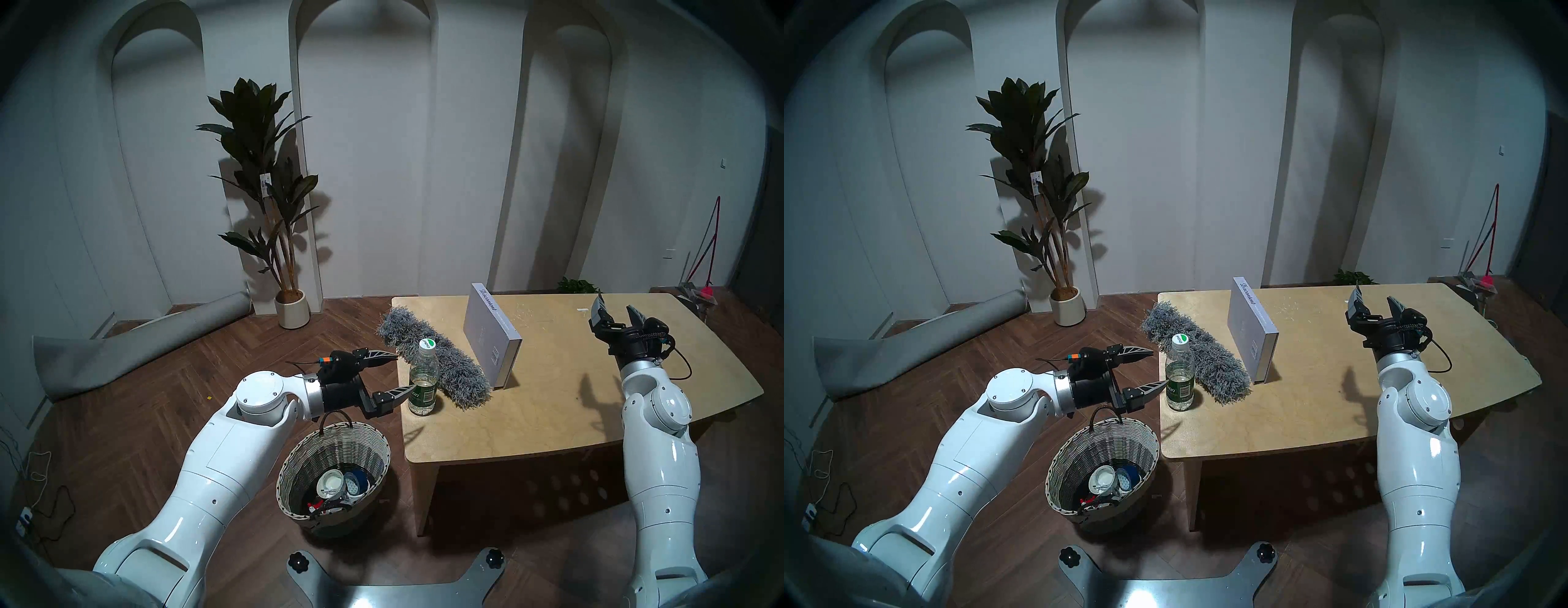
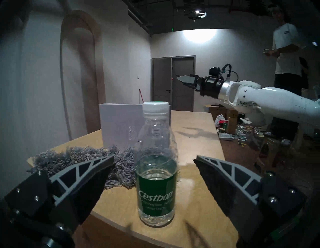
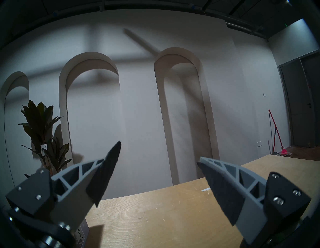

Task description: Load the items into the basket from the rear

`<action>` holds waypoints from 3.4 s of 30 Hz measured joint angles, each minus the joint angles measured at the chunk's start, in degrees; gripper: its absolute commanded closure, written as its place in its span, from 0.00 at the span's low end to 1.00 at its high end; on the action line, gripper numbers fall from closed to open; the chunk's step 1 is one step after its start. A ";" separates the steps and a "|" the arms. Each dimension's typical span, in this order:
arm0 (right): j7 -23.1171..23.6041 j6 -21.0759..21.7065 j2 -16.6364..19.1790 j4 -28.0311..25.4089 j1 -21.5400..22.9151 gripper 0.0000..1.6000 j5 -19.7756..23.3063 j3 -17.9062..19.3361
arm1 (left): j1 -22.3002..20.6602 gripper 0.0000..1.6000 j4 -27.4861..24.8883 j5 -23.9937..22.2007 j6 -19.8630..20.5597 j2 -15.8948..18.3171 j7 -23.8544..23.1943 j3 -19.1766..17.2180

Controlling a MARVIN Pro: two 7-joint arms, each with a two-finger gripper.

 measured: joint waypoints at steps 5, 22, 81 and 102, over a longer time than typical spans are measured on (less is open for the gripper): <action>0.00 -0.17 -0.02 0.46 0.11 0.00 -0.10 0.11 | -0.52 0.00 0.47 0.14 -0.59 -0.54 0.78 -0.04; 0.72 -0.32 0.29 1.35 0.42 0.00 0.85 1.30 | -4.91 0.00 8.09 1.94 -2.31 -4.98 3.90 2.36; -1.15 -0.85 -0.02 3.73 3.24 0.00 -0.38 -1.99 | 1.87 1.00 1.68 3.57 0.29 0.59 14.85 -6.65; -1.23 -0.96 -1.65 0.50 2.91 0.00 -2.60 -3.58 | 4.49 1.00 11.31 2.41 -10.91 -3.12 23.41 -11.52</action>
